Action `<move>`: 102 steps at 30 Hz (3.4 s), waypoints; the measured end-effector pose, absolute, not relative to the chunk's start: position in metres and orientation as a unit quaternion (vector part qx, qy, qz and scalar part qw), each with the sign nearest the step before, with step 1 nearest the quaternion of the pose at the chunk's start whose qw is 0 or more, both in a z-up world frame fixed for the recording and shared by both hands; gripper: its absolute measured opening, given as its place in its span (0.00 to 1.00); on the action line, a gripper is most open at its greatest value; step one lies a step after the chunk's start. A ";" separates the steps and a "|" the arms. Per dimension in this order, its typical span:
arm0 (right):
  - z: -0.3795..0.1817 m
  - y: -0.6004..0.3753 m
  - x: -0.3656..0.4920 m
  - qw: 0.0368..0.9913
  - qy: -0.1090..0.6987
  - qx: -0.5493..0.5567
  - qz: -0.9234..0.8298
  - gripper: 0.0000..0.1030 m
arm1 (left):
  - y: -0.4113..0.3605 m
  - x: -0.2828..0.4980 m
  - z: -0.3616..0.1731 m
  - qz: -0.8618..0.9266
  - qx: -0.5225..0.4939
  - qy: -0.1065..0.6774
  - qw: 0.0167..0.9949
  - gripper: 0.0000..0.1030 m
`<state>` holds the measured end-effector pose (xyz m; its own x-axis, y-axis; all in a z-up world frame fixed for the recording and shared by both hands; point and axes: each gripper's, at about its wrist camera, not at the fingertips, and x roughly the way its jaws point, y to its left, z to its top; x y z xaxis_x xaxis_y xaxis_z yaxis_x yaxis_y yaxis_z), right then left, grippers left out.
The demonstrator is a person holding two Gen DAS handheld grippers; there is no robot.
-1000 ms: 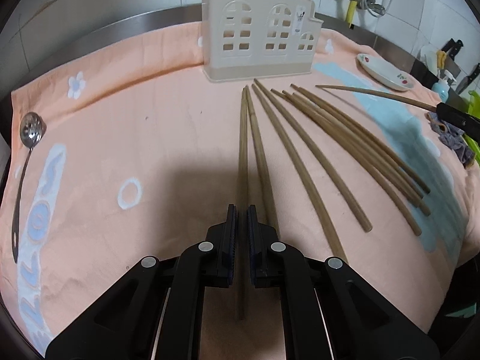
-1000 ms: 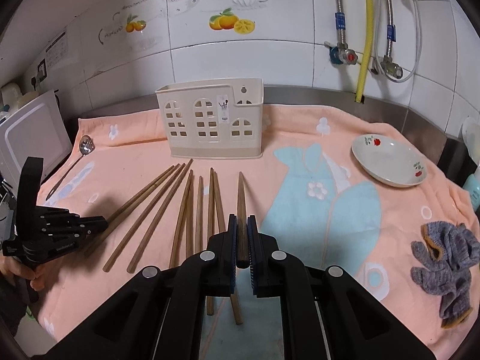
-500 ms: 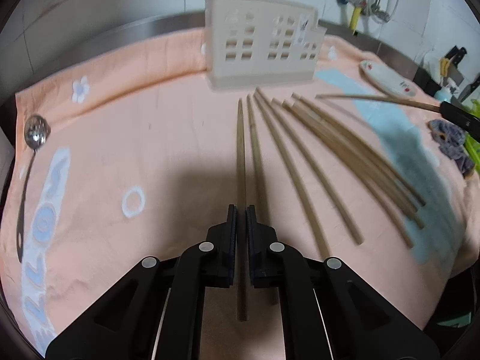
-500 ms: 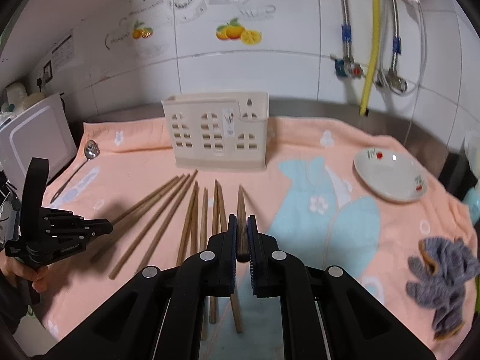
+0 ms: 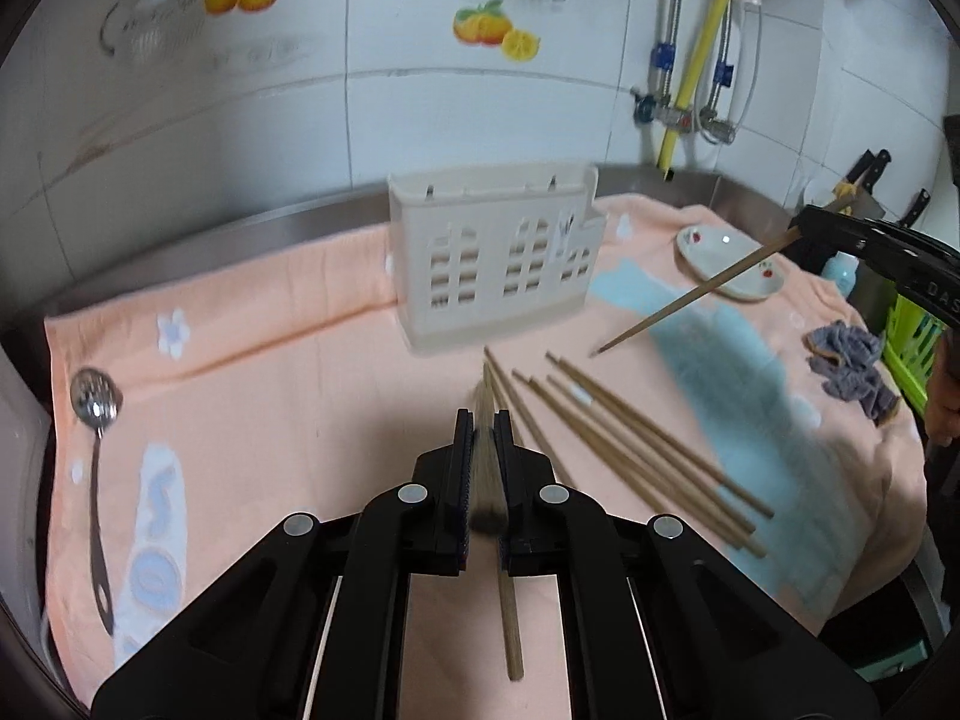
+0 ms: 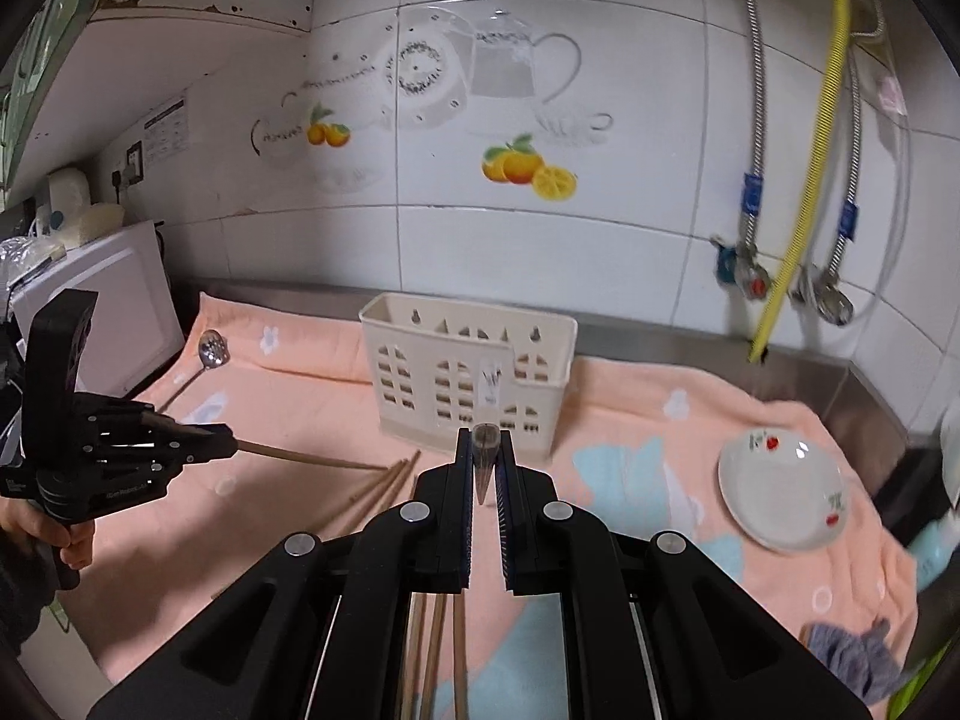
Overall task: Organize utensils
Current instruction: 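Lift the left tool's chopstick upright over the holder while the right tool carries its chopstick there, then open the left tool to drop its chopstick into the holder while the right tool releases its own, then move both tools back down to the remaining chopsticks on the towel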
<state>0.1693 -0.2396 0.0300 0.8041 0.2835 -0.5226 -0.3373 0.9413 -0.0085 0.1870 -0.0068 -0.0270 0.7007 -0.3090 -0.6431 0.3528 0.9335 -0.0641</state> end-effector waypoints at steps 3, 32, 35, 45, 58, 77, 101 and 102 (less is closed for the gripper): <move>0.045 -0.239 0.181 0.946 0.267 -0.057 0.174 0.07 | -0.009 0.194 -0.009 -0.185 0.033 0.331 0.925 0.06; 0.122 -0.247 0.279 0.944 0.272 -0.083 0.166 0.07 | -0.050 0.311 0.133 -0.159 0.029 0.180 0.970 0.05; 0.109 -0.245 0.287 0.941 0.283 -0.082 0.169 0.07 | -0.048 0.325 0.116 -0.154 0.024 0.199 0.968 0.05; 0.069 -0.244 0.316 0.926 0.330 -0.074 0.165 0.07 | -0.041 0.345 0.079 -0.144 0.023 0.247 0.958 0.06; 0.076 -0.252 0.304 0.934 0.315 -0.067 0.153 0.15 | -0.031 0.316 0.083 -0.140 0.023 0.246 0.959 0.11; 0.010 -0.242 0.169 0.931 0.310 -0.066 0.181 0.21 | -0.005 0.206 0.030 -0.144 0.006 0.271 0.952 0.27; -0.087 -0.242 0.121 0.914 0.373 -0.047 0.150 0.21 | 0.001 0.152 -0.101 -0.149 -0.001 0.398 0.905 0.36; -0.089 -0.242 0.121 0.914 0.376 -0.045 0.149 0.21 | -0.001 0.153 -0.103 -0.151 0.000 0.401 0.904 0.36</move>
